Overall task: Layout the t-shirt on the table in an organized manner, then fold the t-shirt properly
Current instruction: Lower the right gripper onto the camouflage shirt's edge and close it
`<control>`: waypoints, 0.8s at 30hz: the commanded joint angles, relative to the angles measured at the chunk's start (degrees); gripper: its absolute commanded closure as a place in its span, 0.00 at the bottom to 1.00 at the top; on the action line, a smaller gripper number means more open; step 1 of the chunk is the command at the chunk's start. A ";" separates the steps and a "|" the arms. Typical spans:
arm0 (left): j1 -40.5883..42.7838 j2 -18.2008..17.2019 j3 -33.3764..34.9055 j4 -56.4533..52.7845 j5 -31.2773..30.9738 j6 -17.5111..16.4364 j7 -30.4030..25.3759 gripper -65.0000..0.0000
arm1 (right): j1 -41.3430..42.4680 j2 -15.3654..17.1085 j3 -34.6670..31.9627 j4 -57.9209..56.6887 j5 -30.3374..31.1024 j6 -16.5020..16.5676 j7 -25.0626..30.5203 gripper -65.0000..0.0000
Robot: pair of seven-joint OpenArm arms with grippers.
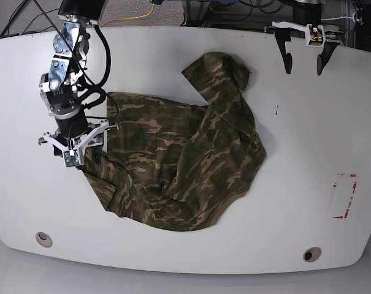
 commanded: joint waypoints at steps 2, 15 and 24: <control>0.79 -0.29 -0.44 1.32 -0.13 0.58 -1.69 0.38 | 4.64 -0.76 0.43 -1.79 0.26 1.88 -2.28 0.59; 1.05 -0.29 -0.53 1.23 -0.13 0.58 -1.69 0.37 | 9.56 -1.38 2.45 -18.59 0.35 6.71 -5.79 0.27; 1.05 -0.29 -0.53 1.23 -0.04 0.58 -1.69 0.37 | 10.18 -1.29 2.45 -23.60 3.51 8.74 -5.88 0.32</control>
